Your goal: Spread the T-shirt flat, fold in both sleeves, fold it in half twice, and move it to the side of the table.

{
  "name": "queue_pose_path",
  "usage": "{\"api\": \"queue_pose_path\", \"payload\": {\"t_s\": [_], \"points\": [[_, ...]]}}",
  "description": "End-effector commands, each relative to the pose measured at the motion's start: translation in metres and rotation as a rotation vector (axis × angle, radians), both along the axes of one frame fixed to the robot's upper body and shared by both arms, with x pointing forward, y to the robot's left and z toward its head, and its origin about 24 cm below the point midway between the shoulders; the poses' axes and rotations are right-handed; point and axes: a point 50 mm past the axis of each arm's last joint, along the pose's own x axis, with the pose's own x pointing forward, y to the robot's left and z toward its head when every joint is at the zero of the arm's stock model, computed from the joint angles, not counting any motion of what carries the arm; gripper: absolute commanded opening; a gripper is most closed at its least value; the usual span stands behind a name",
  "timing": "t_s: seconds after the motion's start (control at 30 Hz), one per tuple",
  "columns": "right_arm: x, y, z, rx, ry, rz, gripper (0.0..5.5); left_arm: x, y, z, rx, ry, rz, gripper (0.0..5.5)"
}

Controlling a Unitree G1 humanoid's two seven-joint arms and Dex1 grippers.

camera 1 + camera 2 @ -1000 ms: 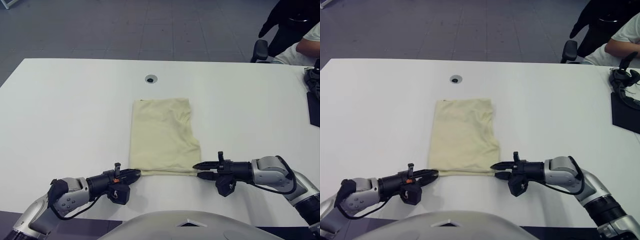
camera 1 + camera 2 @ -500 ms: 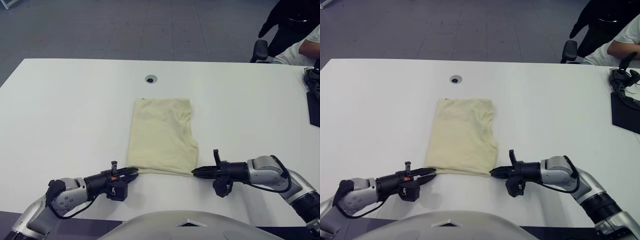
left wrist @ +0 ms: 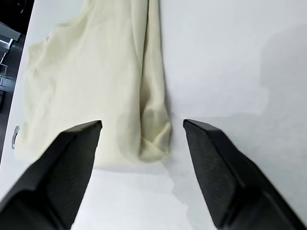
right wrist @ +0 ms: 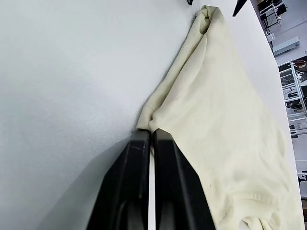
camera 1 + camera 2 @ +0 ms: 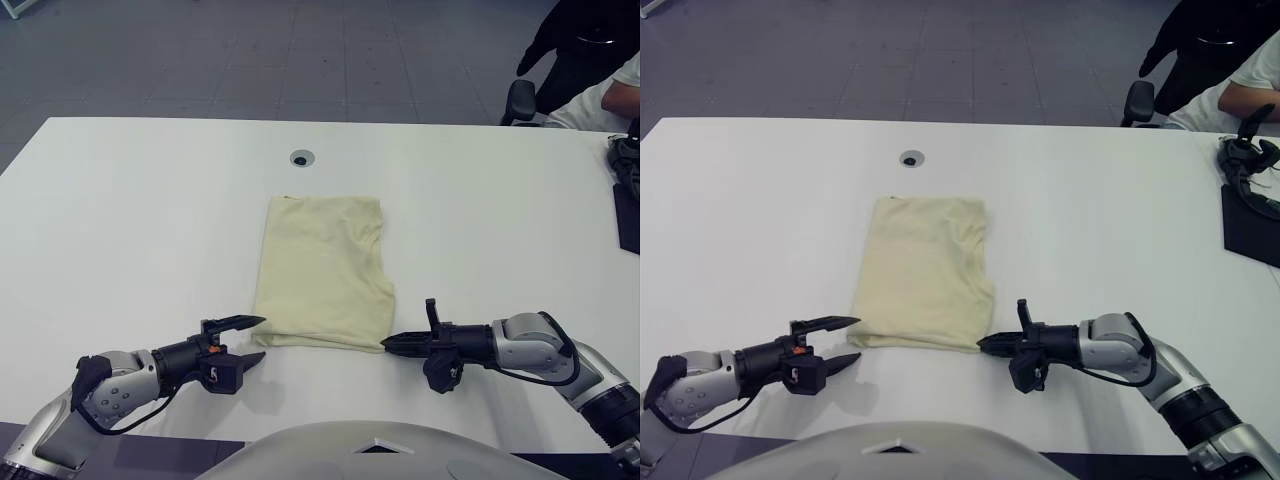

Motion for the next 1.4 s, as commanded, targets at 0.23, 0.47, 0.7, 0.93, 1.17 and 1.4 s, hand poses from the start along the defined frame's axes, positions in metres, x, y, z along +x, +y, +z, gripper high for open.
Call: {"api": "queue_pose_path", "payload": {"t_s": [0.23, 0.47, 0.7, 0.93, 1.17, 1.4], "points": [[-0.007, -0.004, -0.013, -0.082, 0.056, -0.008, 0.00, 0.011, 0.010, -0.025, 0.153, -0.062, -0.033, 4.48], [-0.005, -0.004, -0.011, -0.079, 0.051, -0.007, 0.00, 0.001, 0.005, -0.024, 0.104, -0.012, -0.043, 3.28], [-0.004, -0.003, -0.011, -0.073, 0.046, -0.005, 0.00, -0.003, 0.007, -0.027, 0.113, 0.028, -0.042, 2.03], [-0.002, -0.002, -0.010, -0.068, 0.045, -0.003, 0.00, 0.003, 0.009, -0.032, 0.126, 0.033, -0.030, 0.74], [-0.002, -0.002, -0.010, -0.060, 0.050, -0.006, 0.00, 0.001, 0.010, -0.032, 0.130, 0.043, -0.030, 0.09], [0.004, 0.001, 0.021, 0.200, 0.305, -0.154, 0.00, -0.016, -0.002, -0.002, -0.008, 0.206, -0.018, 0.06]]}}
